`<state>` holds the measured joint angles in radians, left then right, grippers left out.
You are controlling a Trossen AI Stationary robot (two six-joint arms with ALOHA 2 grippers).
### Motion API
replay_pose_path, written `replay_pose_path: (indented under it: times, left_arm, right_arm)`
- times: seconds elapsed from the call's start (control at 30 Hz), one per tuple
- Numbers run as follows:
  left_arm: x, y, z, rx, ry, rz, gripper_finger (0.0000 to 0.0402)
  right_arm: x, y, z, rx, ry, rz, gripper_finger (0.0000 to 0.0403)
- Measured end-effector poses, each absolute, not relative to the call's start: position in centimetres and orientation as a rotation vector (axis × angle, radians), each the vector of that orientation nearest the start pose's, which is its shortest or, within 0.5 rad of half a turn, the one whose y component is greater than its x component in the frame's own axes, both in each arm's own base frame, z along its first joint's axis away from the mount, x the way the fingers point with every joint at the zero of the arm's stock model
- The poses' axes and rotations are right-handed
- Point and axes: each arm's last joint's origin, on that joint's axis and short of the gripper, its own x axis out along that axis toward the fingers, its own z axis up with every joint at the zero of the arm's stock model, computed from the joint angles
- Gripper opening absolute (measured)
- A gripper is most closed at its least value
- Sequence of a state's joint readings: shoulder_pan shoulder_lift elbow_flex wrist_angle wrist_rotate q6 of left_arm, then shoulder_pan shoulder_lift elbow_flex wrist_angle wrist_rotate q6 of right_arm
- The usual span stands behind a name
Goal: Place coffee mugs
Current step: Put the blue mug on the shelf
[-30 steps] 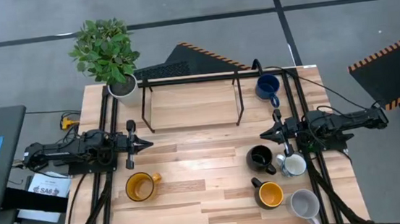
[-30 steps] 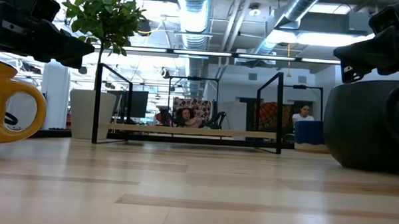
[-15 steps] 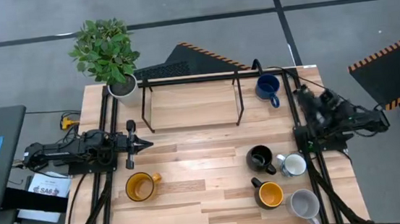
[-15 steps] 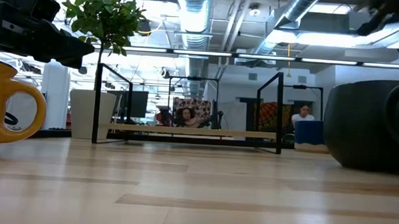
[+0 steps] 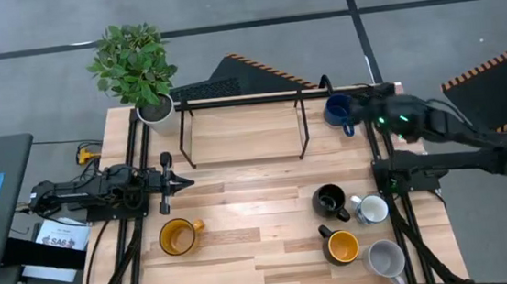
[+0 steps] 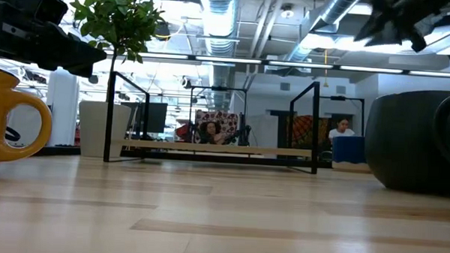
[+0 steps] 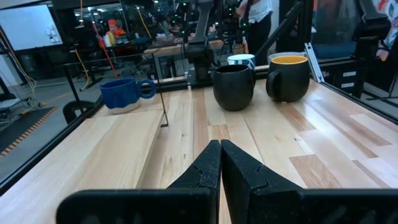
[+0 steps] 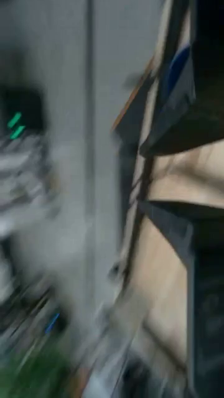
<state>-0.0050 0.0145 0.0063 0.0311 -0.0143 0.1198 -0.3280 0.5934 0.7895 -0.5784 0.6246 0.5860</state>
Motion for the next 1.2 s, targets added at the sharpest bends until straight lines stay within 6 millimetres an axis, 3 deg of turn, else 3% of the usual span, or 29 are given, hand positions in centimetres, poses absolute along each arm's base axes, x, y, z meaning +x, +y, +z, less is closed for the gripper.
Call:
replay_pose_path:
  times: [0.13, 0.23, 0.37, 0.5, 0.97, 1.2]
  left_arm:
    - [9.8, 0.0, 16.8, 0.119, -0.022, 0.011, 0.0000]
    - [9.8, 0.0, 16.8, 0.119, -0.022, 0.011, 0.0000]
    - [9.8, 0.0, 16.8, 0.119, -0.022, 0.011, 0.0000]
    - [9.8, 0.0, 16.8, 0.119, -0.022, 0.010, 0.0000]
    - [9.8, 0.0, 16.8, 0.119, -0.023, 0.011, 0.0000]
    - [9.8, 0.0, 16.8, 0.119, -0.022, 0.011, 0.0000]
  right_arm:
    - [11.6, -8.8, 31.8, 0.539, 0.284, -1.202, 0.0228]
    - [11.7, -12.1, 30.2, 0.681, 0.400, -1.351, 0.0260]
    - [11.1, -15.6, 27.5, 0.980, 0.461, -1.475, 0.0270]
    - [11.4, -17.8, 25.2, 1.059, 0.550, -1.519, 0.0271]
    - [13.4, -19.8, 20.4, 1.128, 0.780, -1.597, 0.0271]
    - [13.6, -20.3, 19.2, 1.126, 0.817, -1.654, 0.0269]
